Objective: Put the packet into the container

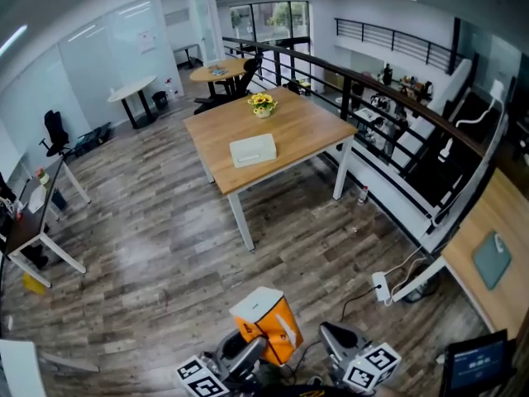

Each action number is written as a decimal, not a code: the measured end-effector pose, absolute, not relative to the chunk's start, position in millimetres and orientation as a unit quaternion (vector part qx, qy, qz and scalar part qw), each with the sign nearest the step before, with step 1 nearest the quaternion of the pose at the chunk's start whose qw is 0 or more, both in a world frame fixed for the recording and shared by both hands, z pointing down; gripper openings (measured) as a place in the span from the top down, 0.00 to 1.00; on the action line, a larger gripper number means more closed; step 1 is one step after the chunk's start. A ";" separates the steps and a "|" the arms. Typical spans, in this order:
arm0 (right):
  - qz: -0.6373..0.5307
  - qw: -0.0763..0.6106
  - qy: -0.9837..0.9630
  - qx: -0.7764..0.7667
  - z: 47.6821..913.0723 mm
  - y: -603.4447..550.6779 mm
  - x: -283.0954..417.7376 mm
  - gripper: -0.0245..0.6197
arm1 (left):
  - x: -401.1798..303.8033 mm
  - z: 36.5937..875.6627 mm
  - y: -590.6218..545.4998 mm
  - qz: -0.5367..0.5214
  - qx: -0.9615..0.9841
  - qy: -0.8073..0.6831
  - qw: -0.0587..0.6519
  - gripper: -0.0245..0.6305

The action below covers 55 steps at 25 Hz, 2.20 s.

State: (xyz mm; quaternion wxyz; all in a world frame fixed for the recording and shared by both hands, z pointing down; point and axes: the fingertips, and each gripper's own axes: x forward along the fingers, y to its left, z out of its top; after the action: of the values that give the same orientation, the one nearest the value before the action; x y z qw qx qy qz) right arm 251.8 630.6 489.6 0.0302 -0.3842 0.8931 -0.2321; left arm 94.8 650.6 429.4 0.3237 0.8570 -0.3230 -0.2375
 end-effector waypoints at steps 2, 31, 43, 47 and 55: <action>-0.236 0.027 0.889 -0.391 491.5 610.5 240.2 0.93 | 81.5 433.6 628.9 -0.233 0.859 -0.323 0.322 0.66; -0.215 -0.007 0.886 -0.412 475.5 402.4 89.3 0.93 | -53.2 434.4 406.8 -0.142 0.895 -0.333 0.260 0.66; -0.175 0.006 0.920 -0.350 439.1 257.2 113.6 0.93 | 9.2 429.7 264.7 -0.089 0.889 -0.385 0.233 0.66; -0.172 0.025 0.924 -0.341 425.9 226.8 127.2 0.93 | 20.7 426.3 234.9 -0.078 0.883 -0.404 0.223 0.66; -0.170 0.012 0.934 -0.315 434.2 203.7 118.5 0.93 | 20.7 444.2 196.5 -0.045 0.871 -0.431 0.232 0.66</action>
State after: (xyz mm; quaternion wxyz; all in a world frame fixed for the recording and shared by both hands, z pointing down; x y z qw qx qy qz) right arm 118.5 203.7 434.2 0.0116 -0.3149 0.9337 -0.1697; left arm 20.7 196.5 444.2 0.2320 0.8706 -0.4315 -0.0449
